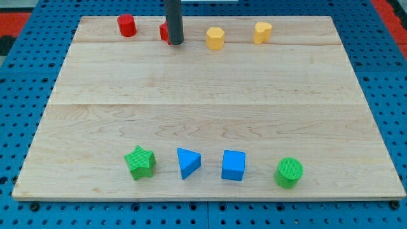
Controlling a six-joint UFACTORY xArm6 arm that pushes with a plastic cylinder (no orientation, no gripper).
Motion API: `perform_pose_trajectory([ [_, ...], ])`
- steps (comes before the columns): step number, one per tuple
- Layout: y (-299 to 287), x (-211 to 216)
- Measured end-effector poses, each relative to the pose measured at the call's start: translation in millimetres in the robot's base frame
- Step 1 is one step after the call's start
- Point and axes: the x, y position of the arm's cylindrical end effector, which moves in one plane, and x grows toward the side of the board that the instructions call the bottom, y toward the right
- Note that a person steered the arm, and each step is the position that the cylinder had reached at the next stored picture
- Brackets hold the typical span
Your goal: Move the green circle into the blue cube
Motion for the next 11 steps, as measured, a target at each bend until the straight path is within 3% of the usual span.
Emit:
perform_pose_trajectory([
  [1,41.2,42.3],
  [3,221.6,162.0],
  [5,308.9,311.2],
  [6,292.0,345.1],
  [10,90.0,286.6],
  [11,87.9,300.7],
])
